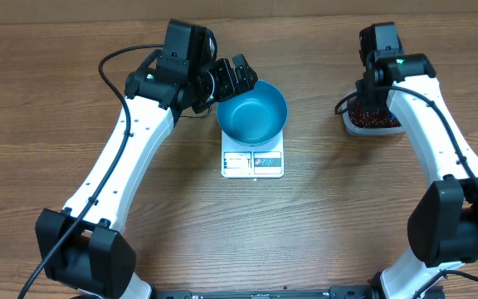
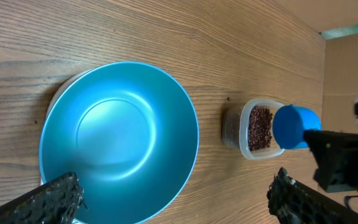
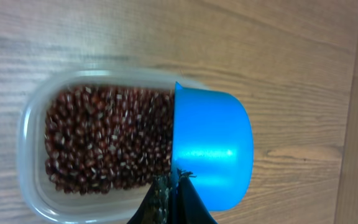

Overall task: Scoop item into bowl and weigh 150g on scale
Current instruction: 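Drag the scoop through the beans with the right gripper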

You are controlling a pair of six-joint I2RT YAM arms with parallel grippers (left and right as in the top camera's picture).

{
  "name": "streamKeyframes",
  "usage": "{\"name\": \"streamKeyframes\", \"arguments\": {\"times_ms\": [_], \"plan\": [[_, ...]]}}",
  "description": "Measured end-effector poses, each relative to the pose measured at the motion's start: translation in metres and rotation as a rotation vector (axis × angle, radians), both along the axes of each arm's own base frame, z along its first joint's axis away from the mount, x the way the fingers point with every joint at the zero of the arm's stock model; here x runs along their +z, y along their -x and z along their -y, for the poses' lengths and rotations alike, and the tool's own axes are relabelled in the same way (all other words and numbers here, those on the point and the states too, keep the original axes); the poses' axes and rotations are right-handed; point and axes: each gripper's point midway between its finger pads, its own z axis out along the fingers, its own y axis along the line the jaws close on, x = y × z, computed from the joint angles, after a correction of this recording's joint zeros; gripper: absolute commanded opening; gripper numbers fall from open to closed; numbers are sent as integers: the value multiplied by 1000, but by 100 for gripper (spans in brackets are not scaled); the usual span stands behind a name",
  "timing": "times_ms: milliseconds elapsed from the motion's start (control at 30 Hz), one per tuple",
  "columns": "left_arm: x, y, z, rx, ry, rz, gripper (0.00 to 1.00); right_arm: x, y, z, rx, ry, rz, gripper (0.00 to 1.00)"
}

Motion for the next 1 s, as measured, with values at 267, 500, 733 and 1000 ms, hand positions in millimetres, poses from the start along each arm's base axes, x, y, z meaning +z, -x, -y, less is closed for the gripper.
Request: {"name": "streamKeyframes", "arguments": {"times_ms": [267,500,733,1000], "plan": [[0,0,0,0,0,0,99,-26,4,3,-3,23,-5,4],[0,0,0,0,0,0,100,-34,4,0,-6,14,2,4],[0,0,0,0,0,0,100,-40,5,-10,-20,-65,7,4],[0,0,0,0,0,0,100,-46,5,-14,-24,-171,0,4]]}}
